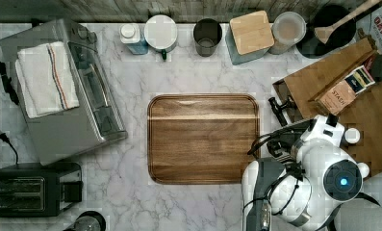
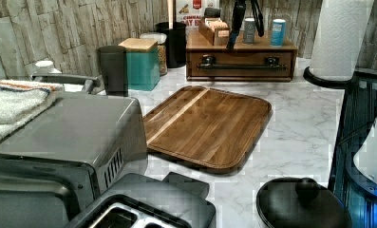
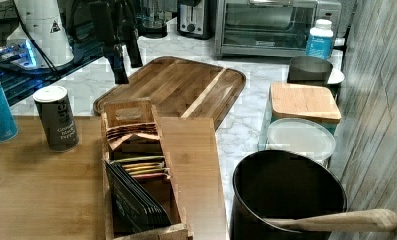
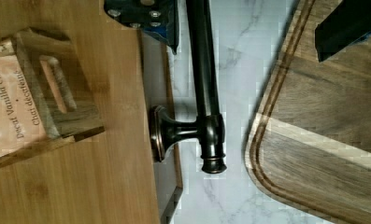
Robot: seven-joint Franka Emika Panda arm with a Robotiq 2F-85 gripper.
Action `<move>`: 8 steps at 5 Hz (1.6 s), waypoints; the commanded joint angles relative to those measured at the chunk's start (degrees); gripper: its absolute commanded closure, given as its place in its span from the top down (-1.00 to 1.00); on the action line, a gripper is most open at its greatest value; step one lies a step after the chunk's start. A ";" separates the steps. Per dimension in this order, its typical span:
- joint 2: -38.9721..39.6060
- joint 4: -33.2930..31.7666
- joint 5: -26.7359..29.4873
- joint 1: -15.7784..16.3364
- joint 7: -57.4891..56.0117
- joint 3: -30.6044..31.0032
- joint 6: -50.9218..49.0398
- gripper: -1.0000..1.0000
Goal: Open the drawer.
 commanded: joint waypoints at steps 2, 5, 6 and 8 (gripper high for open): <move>3.50 -0.32 -11.67 -4.67 -0.67 3.26 4.26 1.00; 7.08 -0.90 -11.84 -3.60 -0.32 0.37 8.42 1.00; 8.31 -2.02 -11.46 -3.30 0.45 0.08 11.46 1.00; 11.79 -1.33 -6.80 -3.51 -2.06 1.22 12.23 1.00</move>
